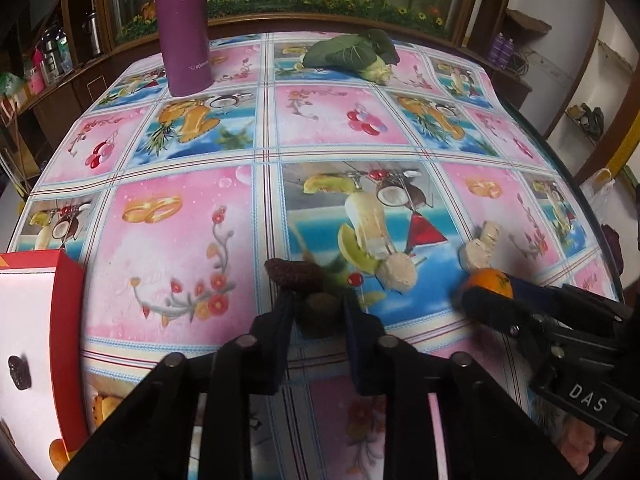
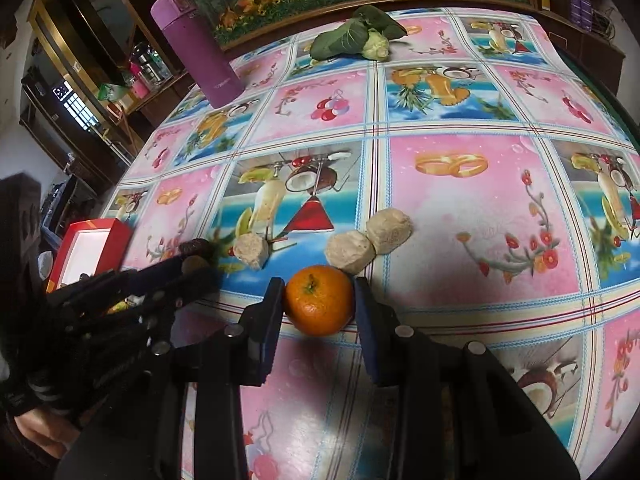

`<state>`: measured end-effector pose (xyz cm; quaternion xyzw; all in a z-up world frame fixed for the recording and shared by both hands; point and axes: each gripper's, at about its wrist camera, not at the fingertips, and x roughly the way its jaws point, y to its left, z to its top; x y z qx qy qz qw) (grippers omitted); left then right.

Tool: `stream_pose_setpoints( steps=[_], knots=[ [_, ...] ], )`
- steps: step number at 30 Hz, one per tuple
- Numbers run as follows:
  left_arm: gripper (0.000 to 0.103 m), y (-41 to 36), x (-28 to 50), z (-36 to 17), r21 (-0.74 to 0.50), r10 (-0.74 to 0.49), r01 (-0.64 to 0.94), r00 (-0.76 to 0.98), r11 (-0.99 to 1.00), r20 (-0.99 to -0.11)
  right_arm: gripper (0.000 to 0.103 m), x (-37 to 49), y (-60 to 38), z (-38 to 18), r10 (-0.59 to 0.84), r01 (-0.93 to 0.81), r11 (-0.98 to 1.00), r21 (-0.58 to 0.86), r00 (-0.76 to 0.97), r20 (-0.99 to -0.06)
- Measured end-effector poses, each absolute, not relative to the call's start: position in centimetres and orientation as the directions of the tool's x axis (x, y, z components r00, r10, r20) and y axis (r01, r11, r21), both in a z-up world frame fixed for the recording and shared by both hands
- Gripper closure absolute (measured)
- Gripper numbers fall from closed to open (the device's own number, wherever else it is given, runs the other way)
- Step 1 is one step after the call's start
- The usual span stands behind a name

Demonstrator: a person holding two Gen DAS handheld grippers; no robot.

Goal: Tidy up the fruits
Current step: 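Grasp an orange with the right tool while the left tool grasps a dark round fruit, then carry the orange and the dark fruit over the red-rimmed tray with both tools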

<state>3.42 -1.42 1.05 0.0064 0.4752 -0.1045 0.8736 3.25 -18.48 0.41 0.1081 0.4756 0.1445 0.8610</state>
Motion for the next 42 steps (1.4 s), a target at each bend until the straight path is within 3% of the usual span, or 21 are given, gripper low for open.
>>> stream_pose_setpoints(
  steps=[11, 23, 37, 42],
  knots=[
    [0.081, 0.5, 0.9, 3.0, -0.091, -0.173, 0.166, 0.587, 0.982, -0.791, 0.066, 2.9, -17.6, 0.6, 0.346, -0.174, 0.938, 0.300, 0.523, -0.779],
    [0.082, 8.7, -2.8, 7.1, -0.078, -0.096, 0.057, 0.681, 0.995, -0.726, 0.066, 0.7, -12.4, 2.2, 0.371, -0.301, 0.925, 0.229, 0.595, -0.714],
    [0.082, 24.1, -6.8, 7.5, -0.087, 0.067, -0.185, 0.693, 0.979, -0.718, 0.066, -0.8, 3.8, 6.2, 0.519, -0.535, 0.819, 0.210, 0.530, -0.671],
    [0.082, 26.4, -7.1, 6.5, -0.089, 0.082, -0.216, 0.673, 0.972, -0.735, 0.066, -0.9, 8.5, 5.7, 0.534, -0.577, 0.791, 0.203, 0.490, -0.689]
  ],
)
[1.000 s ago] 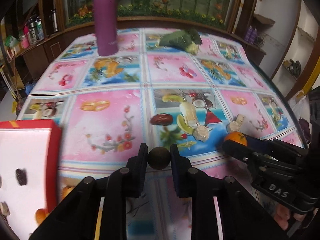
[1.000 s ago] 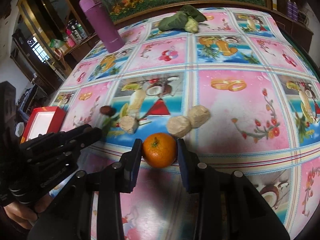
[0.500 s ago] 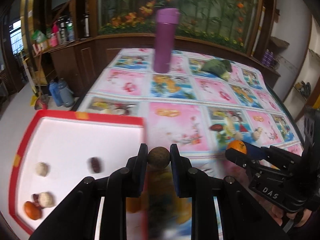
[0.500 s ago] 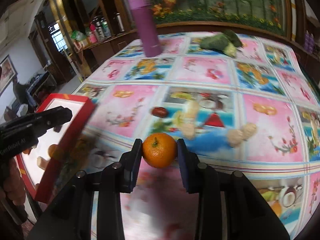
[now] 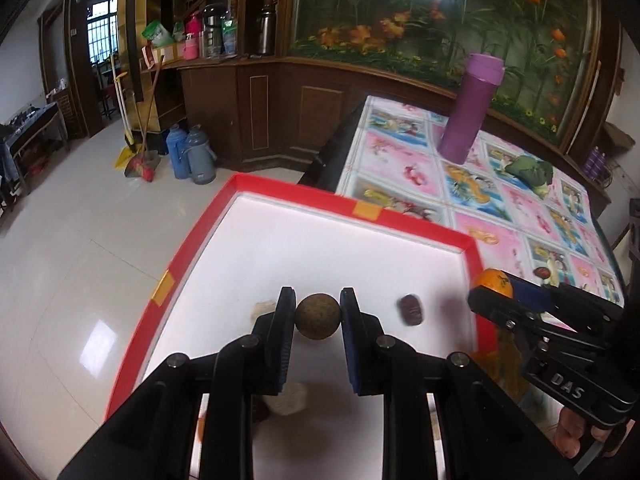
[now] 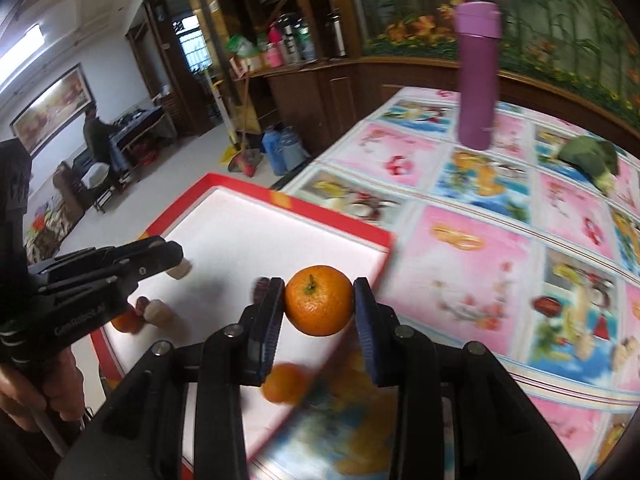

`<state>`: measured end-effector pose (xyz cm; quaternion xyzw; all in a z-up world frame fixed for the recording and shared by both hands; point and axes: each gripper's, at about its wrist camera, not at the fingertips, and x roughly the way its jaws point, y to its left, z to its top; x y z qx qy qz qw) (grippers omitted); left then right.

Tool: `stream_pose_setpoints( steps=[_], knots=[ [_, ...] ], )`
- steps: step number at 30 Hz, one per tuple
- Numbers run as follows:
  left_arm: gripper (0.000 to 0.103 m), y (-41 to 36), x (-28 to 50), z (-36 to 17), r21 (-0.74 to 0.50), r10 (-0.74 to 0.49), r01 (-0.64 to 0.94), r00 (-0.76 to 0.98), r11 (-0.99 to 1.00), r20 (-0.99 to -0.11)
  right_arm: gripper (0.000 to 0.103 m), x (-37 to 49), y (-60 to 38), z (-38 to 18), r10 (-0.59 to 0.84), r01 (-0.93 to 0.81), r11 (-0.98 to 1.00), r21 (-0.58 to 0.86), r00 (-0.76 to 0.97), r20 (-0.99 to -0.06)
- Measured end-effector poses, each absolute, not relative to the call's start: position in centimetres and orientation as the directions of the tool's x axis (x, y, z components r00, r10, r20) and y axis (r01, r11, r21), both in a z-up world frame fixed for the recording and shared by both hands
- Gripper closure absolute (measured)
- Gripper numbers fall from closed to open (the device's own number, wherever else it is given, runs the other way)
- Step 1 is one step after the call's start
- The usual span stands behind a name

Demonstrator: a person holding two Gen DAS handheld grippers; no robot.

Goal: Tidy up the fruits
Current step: 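Carry the orange and the dark fruit over the red-rimmed tray with both tools, then open both tools to drop the orange and the dark fruit into the tray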

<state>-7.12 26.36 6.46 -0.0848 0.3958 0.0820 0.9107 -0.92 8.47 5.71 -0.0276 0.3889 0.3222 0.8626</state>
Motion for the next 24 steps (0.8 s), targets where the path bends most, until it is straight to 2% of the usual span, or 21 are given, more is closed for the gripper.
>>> stream_pose_setpoints(
  steps=[9, 14, 19, 24],
  knots=[
    [0.082, 26.2, -4.9, 5.4, -0.053, 0.082, -0.194, 0.629, 0.980, -0.773, 0.066, 1.2, 10.2, 3.5, 0.485, -0.524, 0.828, 0.200, 0.490, -0.724],
    [0.082, 26.3, -2.9, 4.5, -0.028, 0.102, -0.214, 0.569, 0.976, -0.816, 0.066, 3.3, 10.2, 2.7, 0.488, -0.485, 0.838, 0.250, 0.459, -0.742],
    [0.082, 26.3, -1.7, 3.1, -0.010, 0.120, -0.244, 0.514, 0.970, -0.849, 0.066, 3.3, 10.2, 2.6, 0.489, -0.506, 0.829, 0.239, 0.447, -0.749],
    [0.081, 25.8, -1.3, 2.9, 0.026, 0.161, -0.261, 0.511, 0.965, -0.845, 0.066, 3.2, 10.0, 2.3, 0.479, -0.527, 0.825, 0.205, 0.460, -0.748]
  ],
)
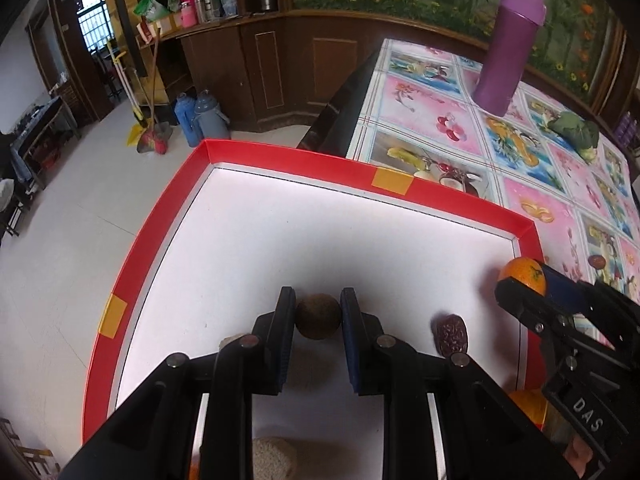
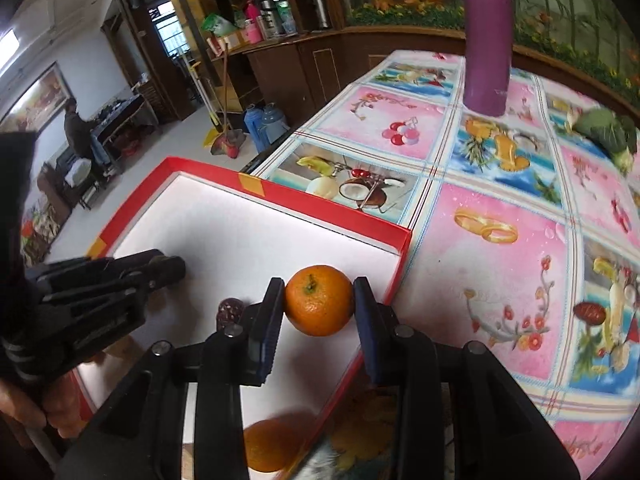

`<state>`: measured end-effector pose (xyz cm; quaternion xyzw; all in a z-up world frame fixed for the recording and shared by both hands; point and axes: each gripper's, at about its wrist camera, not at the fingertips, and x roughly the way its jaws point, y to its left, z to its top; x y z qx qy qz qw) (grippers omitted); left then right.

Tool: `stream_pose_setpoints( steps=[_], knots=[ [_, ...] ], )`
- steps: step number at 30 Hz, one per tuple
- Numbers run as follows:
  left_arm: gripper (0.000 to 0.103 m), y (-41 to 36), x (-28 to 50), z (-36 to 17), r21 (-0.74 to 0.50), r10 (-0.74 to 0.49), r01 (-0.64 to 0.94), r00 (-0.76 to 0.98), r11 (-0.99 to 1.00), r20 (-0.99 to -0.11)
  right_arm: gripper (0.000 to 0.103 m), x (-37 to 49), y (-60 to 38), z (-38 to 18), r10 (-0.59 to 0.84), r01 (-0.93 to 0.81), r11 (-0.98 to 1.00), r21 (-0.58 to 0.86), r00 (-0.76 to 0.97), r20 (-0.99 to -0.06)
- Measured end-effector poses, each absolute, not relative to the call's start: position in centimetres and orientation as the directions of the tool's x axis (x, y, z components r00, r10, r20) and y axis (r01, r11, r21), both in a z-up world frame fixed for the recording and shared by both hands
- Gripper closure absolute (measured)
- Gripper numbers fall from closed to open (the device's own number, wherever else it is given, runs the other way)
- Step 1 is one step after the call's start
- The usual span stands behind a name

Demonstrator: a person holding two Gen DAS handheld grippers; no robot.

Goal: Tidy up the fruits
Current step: 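Open both tools to drop the orange and the dark fruit into the tray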

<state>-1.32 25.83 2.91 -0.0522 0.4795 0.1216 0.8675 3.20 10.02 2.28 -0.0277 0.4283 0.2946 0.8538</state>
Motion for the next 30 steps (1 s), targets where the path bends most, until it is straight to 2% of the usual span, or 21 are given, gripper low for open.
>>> stream_pose_setpoints(
  steps=[5, 7, 12, 16, 19, 30],
  knots=[
    [0.080, 25.9, -1.9, 3.0, 0.019, 0.169, -0.283, 0.517, 0.959, -0.839, 0.065, 3.1, 9.9, 2.2, 0.491, -0.530, 0.821, 0.212, 0.465, -0.737],
    [0.078, 25.9, -2.4, 3.1, 0.018, 0.175, -0.295, 0.516, 0.955, -0.839, 0.056, 3.1, 9.8, 2.2, 0.517, -0.539, 0.807, 0.242, 0.445, -0.731],
    [0.070, 25.8, -3.8, 4.0, 0.001, 0.193, -0.335, 0.540, 0.942, -0.819, 0.044, 3.0, 9.2, 2.7, 0.577, -0.538, 0.777, 0.326, 0.403, -0.710],
    [0.068, 25.0, -5.7, 5.4, -0.019, 0.209, -0.364, 0.577, 0.931, -0.790, 0.044, 2.9, 8.1, 3.7, 0.623, -0.528, 0.758, 0.383, 0.411, -0.666],
    [0.059, 24.3, -6.8, 6.1, 0.001, 0.253, -0.392, 0.592, 0.920, -0.766, 0.044, 2.6, 7.4, 4.5, 0.645, -0.525, 0.747, 0.408, 0.422, -0.637],
    [0.058, 20.6, -8.4, 6.4, 0.043, 0.263, -0.361, 0.588, 0.932, -0.765, 0.044, 2.5, 5.7, 6.0, 0.676, -0.498, 0.732, 0.465, 0.444, -0.588]
  ],
)
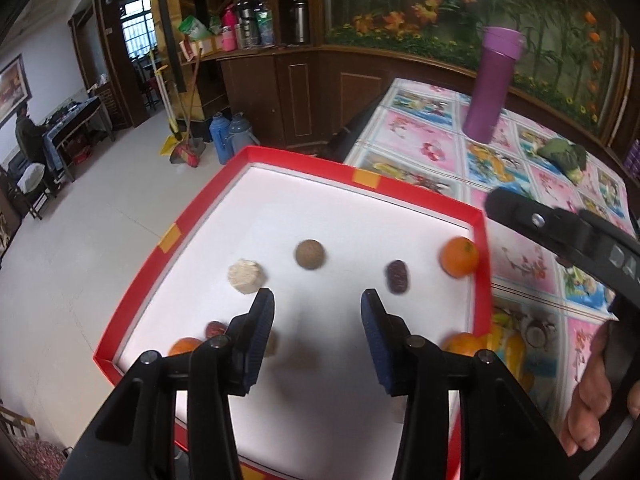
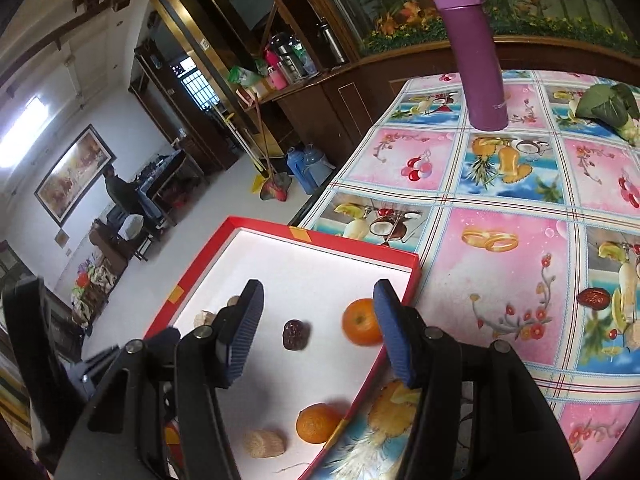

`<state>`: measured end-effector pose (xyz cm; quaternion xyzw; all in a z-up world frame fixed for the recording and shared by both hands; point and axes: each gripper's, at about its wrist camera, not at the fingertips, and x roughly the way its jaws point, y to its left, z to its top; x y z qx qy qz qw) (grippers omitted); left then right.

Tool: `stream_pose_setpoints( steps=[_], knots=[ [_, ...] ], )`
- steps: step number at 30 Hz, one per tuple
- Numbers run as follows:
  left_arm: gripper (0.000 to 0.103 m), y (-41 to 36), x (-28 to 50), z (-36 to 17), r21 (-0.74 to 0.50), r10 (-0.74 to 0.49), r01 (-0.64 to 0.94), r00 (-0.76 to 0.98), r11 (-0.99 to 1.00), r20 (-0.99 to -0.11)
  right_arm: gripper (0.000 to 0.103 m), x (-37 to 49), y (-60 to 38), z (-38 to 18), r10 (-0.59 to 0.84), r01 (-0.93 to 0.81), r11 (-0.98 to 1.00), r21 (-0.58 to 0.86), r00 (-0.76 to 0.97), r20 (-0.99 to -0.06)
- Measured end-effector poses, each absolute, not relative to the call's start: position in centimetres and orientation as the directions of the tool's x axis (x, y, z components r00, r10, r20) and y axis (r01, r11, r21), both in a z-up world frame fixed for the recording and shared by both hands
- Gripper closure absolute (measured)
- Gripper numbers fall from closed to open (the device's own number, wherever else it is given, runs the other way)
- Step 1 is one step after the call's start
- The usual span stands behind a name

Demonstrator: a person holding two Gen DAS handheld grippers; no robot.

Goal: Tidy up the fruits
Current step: 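Open both tools to drop the orange and the dark fruit into the tray, then move both open tools back over the fruits on the table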

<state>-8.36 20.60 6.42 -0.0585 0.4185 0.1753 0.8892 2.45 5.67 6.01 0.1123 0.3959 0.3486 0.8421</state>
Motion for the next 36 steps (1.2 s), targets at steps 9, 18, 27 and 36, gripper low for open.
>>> stream_pose_setpoints(
  steps=[9, 18, 27, 36],
  knots=[
    [0.057, 16.9, -7.0, 6.7, 0.038, 0.202, -0.270, 0.614, 0.962, -0.763, 0.044, 3.9, 3.4, 6.4, 0.629, -0.434, 0.776, 0.457, 0.480, -0.611],
    [0.054, 12.0, -6.6, 6.5, 0.031, 0.100, -0.120, 0.628, 0.992, -0.771, 0.044, 5.8, -7.7, 7.6, 0.508, -0.280, 0.857, 0.434, 0.604, -0.614],
    [0.053, 4.7, -4.6, 5.6, 0.041, 0.002, 0.048, 0.631, 0.998, -0.776, 0.045, 5.9, -23.4, 4.4, 0.359, -0.109, 0.919, 0.380, 0.630, -0.688],
    [0.053, 1.6, 0.6, 4.0, 0.074, -0.013, 0.111, 0.633, 0.991, -0.774, 0.053, 7.3, -25.4, 1.6, 0.473, -0.037, 0.849, 0.527, 0.498, -0.727]
  ],
)
